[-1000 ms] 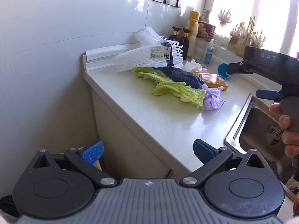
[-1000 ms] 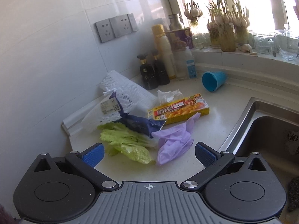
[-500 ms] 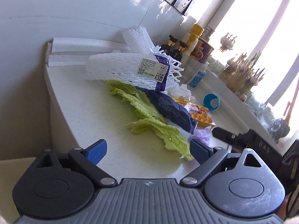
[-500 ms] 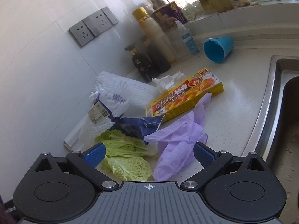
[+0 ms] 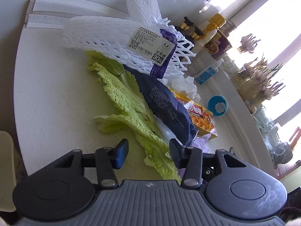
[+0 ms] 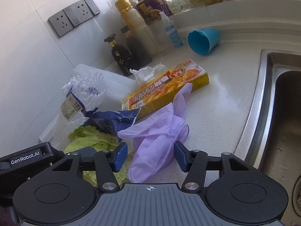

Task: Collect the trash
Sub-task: 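Grasp a cabbage leaf with the left tool while the right tool grasps the purple glove, then carry the cabbage leaf and purple glove down over the cream trash bin with both tools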

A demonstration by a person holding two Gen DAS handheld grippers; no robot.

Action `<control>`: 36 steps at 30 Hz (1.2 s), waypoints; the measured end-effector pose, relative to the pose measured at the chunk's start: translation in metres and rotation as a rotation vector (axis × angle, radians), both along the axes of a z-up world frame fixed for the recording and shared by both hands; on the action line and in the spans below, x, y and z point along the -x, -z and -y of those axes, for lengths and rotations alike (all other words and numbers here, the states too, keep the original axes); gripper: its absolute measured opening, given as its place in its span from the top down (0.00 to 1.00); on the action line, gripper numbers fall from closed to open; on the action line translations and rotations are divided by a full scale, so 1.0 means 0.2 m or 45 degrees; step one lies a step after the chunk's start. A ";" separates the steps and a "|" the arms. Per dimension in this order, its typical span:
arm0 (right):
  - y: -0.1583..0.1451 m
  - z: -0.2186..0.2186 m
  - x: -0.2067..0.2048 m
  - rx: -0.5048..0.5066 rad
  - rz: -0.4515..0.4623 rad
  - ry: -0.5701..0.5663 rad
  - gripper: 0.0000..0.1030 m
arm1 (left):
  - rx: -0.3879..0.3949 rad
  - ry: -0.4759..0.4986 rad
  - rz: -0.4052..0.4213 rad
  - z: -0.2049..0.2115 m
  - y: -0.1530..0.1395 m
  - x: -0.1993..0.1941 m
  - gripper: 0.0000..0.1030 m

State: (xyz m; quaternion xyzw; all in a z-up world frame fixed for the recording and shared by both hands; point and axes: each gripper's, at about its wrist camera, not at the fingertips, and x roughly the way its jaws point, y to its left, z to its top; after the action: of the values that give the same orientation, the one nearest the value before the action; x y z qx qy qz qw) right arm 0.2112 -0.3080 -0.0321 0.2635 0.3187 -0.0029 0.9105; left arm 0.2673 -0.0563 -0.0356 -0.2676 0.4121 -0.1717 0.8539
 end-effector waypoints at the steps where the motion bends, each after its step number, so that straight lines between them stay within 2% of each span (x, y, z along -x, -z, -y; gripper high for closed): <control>1: 0.00 0.00 0.00 0.023 -0.003 0.005 0.62 | -0.003 -0.007 0.003 -0.01 0.00 0.01 0.65; 6: 0.02 0.03 -0.01 0.025 -0.024 0.043 0.86 | -0.018 -0.042 0.022 -0.06 0.01 0.06 0.84; 9: 0.03 0.07 -0.01 -0.030 -0.038 0.066 0.93 | -0.016 -0.050 0.021 -0.07 0.02 0.07 0.92; 16: 0.05 0.17 0.01 -0.220 -0.027 0.091 0.97 | 0.025 -0.057 0.034 -0.13 -0.02 0.11 0.96; 24: 0.01 0.24 0.06 -0.345 0.051 0.108 0.98 | 0.034 -0.081 0.109 -0.21 -0.12 0.20 0.97; 31: -0.04 0.22 0.08 -0.358 0.112 0.081 0.98 | 0.049 -0.087 0.126 -0.29 -0.17 0.25 0.97; 36: -0.05 0.22 0.09 -0.422 0.152 0.040 0.98 | 0.083 -0.097 0.127 -0.35 -0.20 0.29 0.97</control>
State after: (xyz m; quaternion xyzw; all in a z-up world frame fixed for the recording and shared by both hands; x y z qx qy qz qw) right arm 0.1926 -0.3511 -0.0225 0.4147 0.2560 0.0511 0.8717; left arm 0.2097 0.0146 0.0047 -0.3019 0.3527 -0.1657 0.8700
